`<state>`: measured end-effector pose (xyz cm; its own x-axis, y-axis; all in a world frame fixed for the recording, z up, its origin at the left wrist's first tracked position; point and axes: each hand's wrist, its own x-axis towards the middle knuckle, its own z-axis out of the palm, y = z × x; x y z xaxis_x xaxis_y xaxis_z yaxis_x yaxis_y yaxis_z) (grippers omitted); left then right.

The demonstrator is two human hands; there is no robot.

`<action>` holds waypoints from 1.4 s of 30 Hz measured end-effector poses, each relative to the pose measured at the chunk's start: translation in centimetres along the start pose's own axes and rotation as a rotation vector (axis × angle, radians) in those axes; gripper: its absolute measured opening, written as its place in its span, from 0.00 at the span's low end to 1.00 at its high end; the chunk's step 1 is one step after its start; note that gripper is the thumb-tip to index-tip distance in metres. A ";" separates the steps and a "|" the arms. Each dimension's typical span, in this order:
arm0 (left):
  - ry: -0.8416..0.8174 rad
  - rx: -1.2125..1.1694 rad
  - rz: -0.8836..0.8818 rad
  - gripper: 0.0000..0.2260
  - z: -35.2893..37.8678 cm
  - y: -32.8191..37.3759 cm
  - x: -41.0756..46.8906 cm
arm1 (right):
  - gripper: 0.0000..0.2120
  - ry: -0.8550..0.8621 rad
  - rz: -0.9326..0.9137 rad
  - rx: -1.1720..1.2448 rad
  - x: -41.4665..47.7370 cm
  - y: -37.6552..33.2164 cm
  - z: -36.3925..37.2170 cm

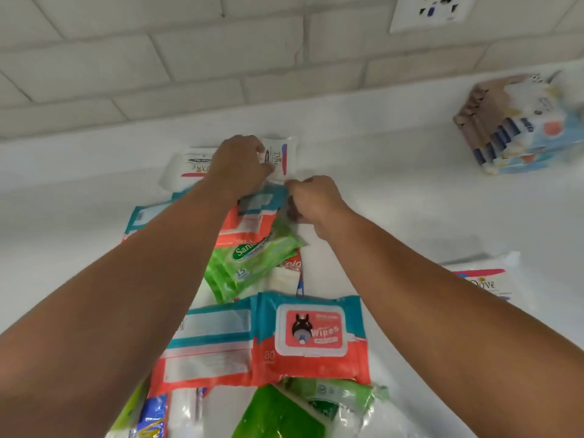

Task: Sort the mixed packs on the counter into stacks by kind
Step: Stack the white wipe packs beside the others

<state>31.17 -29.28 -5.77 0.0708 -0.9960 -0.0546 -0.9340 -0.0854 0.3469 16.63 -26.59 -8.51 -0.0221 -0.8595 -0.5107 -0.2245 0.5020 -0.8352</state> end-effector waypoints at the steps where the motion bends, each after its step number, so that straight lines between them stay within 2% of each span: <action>1: -0.014 0.010 0.008 0.21 0.3 -0.1 0.7 | 0.11 0.001 0.041 0.043 0.3 0.1 0.5; 7: -0.081 -0.004 0.122 0.18 1.2 -0.5 3.6 | 0.14 0.052 0.133 0.223 2.0 -0.3 2.0; 10: -0.100 0.032 0.142 0.18 1.5 -0.7 4.5 | 0.12 0.040 0.149 0.296 2.2 -1.0 1.9; 14: -0.071 0.236 0.109 0.17 1.9 -0.7 4.7 | 0.06 0.020 0.170 0.334 2.2 -1.2 2.0; 18: -0.083 0.245 0.019 0.20 2.0 -0.3 4.1 | 0.02 0.089 0.052 0.293 2.4 -1.2 1.4; 20: -0.072 0.224 -0.013 0.20 1.8 -0.1 3.3 | 0.09 0.120 -0.018 0.299 2.2 -1.7 0.5; 22: -0.022 0.081 -0.026 0.19 1.6 -0.2 2.5 | 0.17 0.150 -0.079 0.307 1.5 -2.5 -0.5; 24: 0.074 -0.160 -0.043 0.17 1.3 -0.2 1.3 | 0.23 0.165 -0.144 0.316 0.5 -3.4 -1.6; 26: 0.198 -0.355 -0.081 0.18 0.2 0.7 0.0 | 0.26 0.169 -0.214 0.325 -0.7 -3.9 -2.5; 28: 0.264 -0.436 -0.118 0.18 -1.1 2.2 -1.8 | 0.28 0.150 -0.258 0.354 -2.1 -4.0 -3.4; 32: 0.202 -0.705 -0.229 0.15 -2.7 5.4 -5.7 | 0.32 0.101 -0.312 0.339 -5.1 -3.2 -6.1; 35: 0.146 -0.786 -0.279 0.16 -2.4 7.6 -8.3 | 0.33 0.030 -0.303 0.434 -7.4 -1.9 -8.8; 37: 0.134 -0.843 -0.293 0.17 -1.6 9.2 -10.1 | 0.28 0.007 -0.279 0.476 -8.6 -0.8 -10.6; 40: 0.116 -0.895 -0.293 0.16 0.0 11.7 -12.7 | 0.11 0.011 -0.284 0.439 -9.9 1.0 -13.2; 42: 0.115 -0.880 -0.297 0.18 0.9 13.3 -14.4 | 0.07 0.009 -0.278 0.399 -10.7 2.1 -15.0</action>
<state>17.47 -16.07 -1.21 0.3421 -0.9227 -0.1777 -0.2744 -0.2789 0.9203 1.82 -17.80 -1.74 -0.0235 -0.9661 -0.2572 0.1682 0.2498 -0.9536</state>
